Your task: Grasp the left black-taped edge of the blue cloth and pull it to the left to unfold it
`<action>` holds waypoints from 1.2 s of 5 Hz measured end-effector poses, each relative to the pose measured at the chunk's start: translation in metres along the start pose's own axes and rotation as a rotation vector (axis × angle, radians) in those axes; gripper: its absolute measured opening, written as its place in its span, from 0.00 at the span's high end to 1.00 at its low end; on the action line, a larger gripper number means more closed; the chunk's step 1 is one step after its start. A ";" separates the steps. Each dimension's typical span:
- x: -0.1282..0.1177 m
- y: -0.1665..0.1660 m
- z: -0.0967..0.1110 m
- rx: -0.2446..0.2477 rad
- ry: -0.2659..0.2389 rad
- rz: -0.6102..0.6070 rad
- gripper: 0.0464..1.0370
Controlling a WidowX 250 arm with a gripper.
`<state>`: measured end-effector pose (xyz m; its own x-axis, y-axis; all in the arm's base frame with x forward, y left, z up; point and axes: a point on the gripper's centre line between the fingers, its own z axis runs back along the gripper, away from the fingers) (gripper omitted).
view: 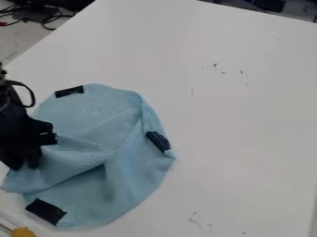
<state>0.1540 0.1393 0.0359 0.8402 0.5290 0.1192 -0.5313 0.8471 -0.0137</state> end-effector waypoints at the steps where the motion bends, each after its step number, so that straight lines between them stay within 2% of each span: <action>1: 0.016 -0.003 0.007 0.026 0.001 -0.070 0.27; 2: 0.027 -0.009 0.023 0.076 0.029 -0.151 0.04; 3: 0.035 -0.018 0.045 0.111 0.035 -0.246 0.04; 4: 0.044 -0.036 0.059 0.119 0.041 -0.372 0.04; 5: 0.051 -0.063 0.067 0.108 0.015 -0.411 0.04; 6: 0.049 -0.086 0.058 0.085 0.020 -0.389 0.04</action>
<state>0.2345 0.0897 0.1007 0.9821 0.1708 0.0796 -0.1790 0.9776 0.1109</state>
